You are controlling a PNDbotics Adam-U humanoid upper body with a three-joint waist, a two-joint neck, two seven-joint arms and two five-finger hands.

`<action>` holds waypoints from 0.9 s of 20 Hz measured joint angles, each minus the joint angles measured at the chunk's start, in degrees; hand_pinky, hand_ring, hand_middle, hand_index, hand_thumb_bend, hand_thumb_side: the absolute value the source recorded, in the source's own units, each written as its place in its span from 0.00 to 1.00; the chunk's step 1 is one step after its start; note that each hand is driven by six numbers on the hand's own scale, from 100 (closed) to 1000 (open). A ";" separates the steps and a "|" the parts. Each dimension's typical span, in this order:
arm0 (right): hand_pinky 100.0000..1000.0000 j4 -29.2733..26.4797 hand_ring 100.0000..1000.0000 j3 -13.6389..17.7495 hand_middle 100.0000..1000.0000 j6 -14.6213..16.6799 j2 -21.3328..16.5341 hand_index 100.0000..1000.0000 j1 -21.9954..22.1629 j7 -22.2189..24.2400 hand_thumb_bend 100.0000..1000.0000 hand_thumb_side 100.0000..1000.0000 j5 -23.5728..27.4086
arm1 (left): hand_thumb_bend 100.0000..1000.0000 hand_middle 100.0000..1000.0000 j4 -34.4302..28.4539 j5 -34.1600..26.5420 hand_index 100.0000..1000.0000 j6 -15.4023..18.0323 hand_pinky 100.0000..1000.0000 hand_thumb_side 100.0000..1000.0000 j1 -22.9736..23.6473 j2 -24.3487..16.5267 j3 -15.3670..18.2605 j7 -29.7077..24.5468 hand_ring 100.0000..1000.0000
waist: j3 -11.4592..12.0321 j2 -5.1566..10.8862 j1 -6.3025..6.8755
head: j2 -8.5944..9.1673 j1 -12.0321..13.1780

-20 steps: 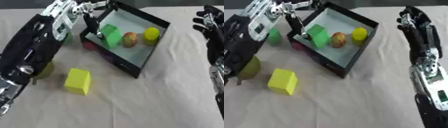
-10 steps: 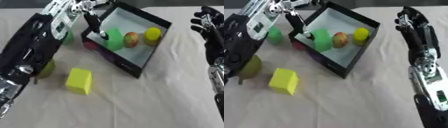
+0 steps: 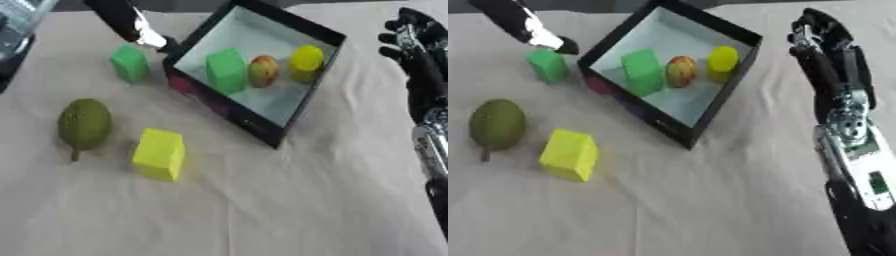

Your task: Pick up objects on the table and place them in the box.

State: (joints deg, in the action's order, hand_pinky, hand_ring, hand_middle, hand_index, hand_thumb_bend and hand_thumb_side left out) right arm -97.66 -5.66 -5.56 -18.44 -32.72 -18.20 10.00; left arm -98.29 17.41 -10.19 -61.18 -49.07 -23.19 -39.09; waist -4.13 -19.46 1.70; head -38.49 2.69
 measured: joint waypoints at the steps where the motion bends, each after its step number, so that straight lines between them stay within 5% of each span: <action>1: 0.78 0.00 0.75 0.01 0.69 0.00 -0.16 0.82 0.00 -0.01 0.00 0.47 -0.09 | 0.58 0.73 -4.25 -2.56 0.81 -2.22 0.72 0.34 1.87 -2.69 0.06 -0.49 0.79 | 0.02 0.02 0.05 | -0.08 -0.18; 4: 0.78 0.00 0.75 0.01 0.69 0.00 -0.33 0.82 -0.01 -0.01 0.00 0.47 -0.15 | 0.58 0.72 -12.38 -8.50 0.80 -6.21 0.71 0.38 7.20 -9.24 0.34 -1.44 0.78 | -0.05 0.04 0.29 | -0.18 -0.33; 8: 0.78 0.00 0.75 0.00 0.69 0.00 -0.53 0.82 -0.05 -0.01 0.00 0.48 -0.15 | 0.59 0.72 -15.30 -12.74 0.79 -6.53 0.70 0.41 13.01 -14.08 0.43 -0.97 0.78 | -0.50 0.04 0.29 | -0.18 -0.33; 13: 0.78 0.00 0.75 -0.01 0.69 -0.02 -0.53 0.82 -0.30 0.01 0.00 0.48 -0.15 | 0.63 0.74 -15.67 -13.67 0.82 -4.92 0.73 0.42 18.20 -16.81 -0.70 0.62 0.79 | -0.87 0.03 0.27 | -0.20 -0.22; 18: 0.78 0.00 0.75 -0.03 0.69 -0.04 -0.53 0.82 -0.55 0.02 0.00 0.48 -0.15 | 0.66 0.76 -15.68 -11.00 0.84 -7.21 0.74 0.40 20.94 -17.11 -3.22 3.34 0.81 | -1.01 0.03 0.19 | -0.21 -0.02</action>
State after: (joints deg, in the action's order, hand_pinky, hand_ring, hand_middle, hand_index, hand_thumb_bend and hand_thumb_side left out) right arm -97.66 -5.69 -5.60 -18.97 -33.27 -18.17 9.84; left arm -113.97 6.41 -17.40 -40.24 -66.18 -26.41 -35.75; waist -5.14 -19.43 1.90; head -38.70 2.68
